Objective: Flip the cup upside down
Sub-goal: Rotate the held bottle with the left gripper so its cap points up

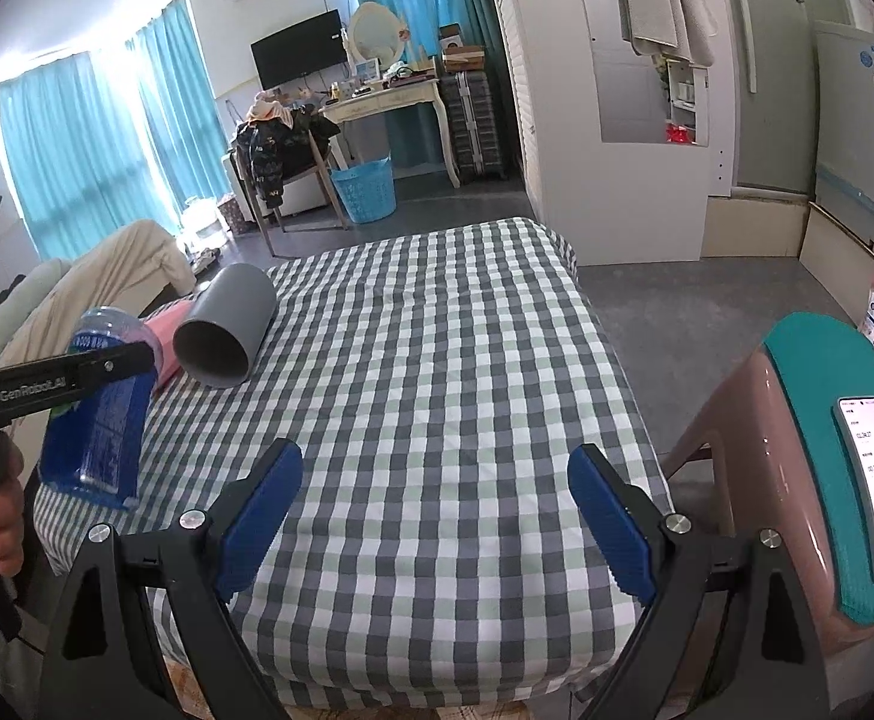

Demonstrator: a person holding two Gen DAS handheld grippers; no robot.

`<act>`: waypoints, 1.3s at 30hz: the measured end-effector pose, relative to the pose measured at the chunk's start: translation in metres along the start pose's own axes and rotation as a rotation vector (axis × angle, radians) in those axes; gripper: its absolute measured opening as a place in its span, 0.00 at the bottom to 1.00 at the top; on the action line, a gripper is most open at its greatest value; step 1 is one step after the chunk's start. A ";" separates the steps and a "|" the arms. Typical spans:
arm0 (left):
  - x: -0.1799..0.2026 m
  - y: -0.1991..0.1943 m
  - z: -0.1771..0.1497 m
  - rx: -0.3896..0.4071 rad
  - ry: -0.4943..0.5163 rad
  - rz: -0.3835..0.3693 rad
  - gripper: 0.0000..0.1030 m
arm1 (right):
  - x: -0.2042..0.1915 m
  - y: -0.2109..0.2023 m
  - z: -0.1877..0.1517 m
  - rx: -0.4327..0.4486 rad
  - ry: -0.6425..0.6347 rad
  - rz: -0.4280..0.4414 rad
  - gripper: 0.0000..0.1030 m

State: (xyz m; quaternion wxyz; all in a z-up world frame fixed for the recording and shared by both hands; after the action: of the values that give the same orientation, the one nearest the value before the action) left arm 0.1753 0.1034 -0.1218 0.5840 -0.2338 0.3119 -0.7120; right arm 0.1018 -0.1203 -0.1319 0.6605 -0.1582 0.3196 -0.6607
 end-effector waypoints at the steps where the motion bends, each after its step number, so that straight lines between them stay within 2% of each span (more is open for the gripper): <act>1: 0.001 -0.001 -0.002 0.022 0.000 -0.003 0.73 | -0.001 0.000 -0.001 0.000 -0.001 -0.001 0.88; 6: -0.002 0.000 -0.015 0.053 0.002 -0.026 0.73 | 0.001 0.003 -0.004 -0.011 0.000 -0.025 0.88; 13: -0.005 0.003 -0.040 -0.013 -0.029 -0.040 0.73 | -0.003 0.009 -0.006 -0.026 -0.007 -0.030 0.88; 15: -0.004 0.006 -0.045 -0.045 -0.024 -0.049 0.74 | -0.006 0.010 -0.007 -0.025 -0.010 -0.029 0.88; 20: -0.006 0.022 -0.051 -0.246 -0.034 -0.066 0.75 | -0.010 0.012 -0.008 -0.029 -0.011 -0.028 0.88; 22: -0.008 0.025 -0.051 -0.303 -0.054 -0.073 0.76 | -0.010 0.012 -0.008 -0.028 -0.012 -0.027 0.88; 25: -0.012 0.025 -0.046 -0.343 -0.071 -0.080 0.80 | -0.009 0.013 -0.008 -0.029 -0.005 -0.026 0.88; 31: -0.015 0.027 -0.035 -0.382 -0.035 -0.045 0.81 | -0.006 0.019 -0.007 -0.039 0.012 -0.023 0.88; 35: -0.024 0.028 -0.036 -0.463 -0.060 -0.046 0.81 | -0.005 0.021 -0.003 -0.037 0.011 -0.018 0.88; 39: -0.023 0.035 -0.037 -0.521 -0.027 -0.050 0.81 | -0.007 0.023 0.000 -0.026 -0.005 -0.024 0.88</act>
State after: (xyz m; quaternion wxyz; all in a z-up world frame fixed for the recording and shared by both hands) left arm 0.1787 0.1279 -0.1718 0.4903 -0.3935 0.4710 -0.6188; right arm 0.1198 -0.1115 -0.1452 0.6512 -0.1722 0.3247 -0.6640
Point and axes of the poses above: each gripper's, at about its wrist camera, not at the fingertips, and y roughly the way its jaws point, x to its right, z to its top, the point moved 6 cm from there along y, roughly the way its jaws point, and after that the axes turned 2 degrees about z, right-handed, at the moved point
